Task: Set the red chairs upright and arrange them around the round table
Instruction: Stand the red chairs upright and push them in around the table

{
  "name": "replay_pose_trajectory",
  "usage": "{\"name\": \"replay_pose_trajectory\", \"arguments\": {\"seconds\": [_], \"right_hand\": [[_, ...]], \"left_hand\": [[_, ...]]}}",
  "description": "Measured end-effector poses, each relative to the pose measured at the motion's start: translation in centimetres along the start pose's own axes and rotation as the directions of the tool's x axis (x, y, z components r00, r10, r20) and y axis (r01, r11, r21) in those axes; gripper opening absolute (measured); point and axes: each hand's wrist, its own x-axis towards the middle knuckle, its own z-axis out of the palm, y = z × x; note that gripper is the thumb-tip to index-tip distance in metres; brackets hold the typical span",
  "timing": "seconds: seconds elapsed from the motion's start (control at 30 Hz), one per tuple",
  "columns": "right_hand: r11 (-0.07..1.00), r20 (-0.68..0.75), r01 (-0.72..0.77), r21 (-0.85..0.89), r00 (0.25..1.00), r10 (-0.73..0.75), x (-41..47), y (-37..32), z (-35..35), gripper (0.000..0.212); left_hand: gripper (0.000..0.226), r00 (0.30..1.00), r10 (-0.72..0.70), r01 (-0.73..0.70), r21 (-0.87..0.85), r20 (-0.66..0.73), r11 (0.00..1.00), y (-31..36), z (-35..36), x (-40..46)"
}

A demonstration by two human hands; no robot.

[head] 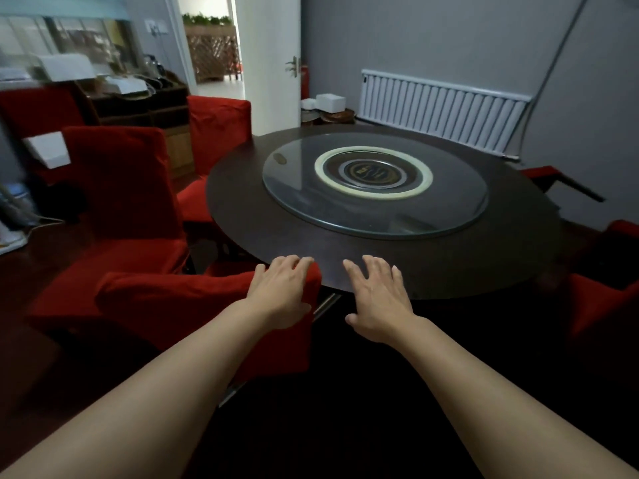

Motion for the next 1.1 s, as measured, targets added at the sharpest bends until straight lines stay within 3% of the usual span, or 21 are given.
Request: {"name": "replay_pose_trajectory", "arguments": {"seconds": [0.33,0.8,1.1], "right_hand": [[0.979,-0.057,-0.201,0.016,0.978,0.202,-4.9,10.1,-2.9,0.091],[0.908,-0.048,-0.415,0.054,0.908,0.417,-9.9,33.3,-4.6,0.093],[0.847,-0.043,-0.524,0.084,0.848,0.529,-10.6,43.9,-4.7,0.093]], "left_hand": [[0.083,0.974,0.225,-0.226,0.025,0.032,0.974,11.7,-0.4,3.1],[0.084,0.912,0.407,-0.406,-0.024,0.058,0.913,35.2,2.1,12.2],[0.084,0.873,0.478,-0.478,-0.028,0.099,0.878,44.5,3.4,18.5]]}}
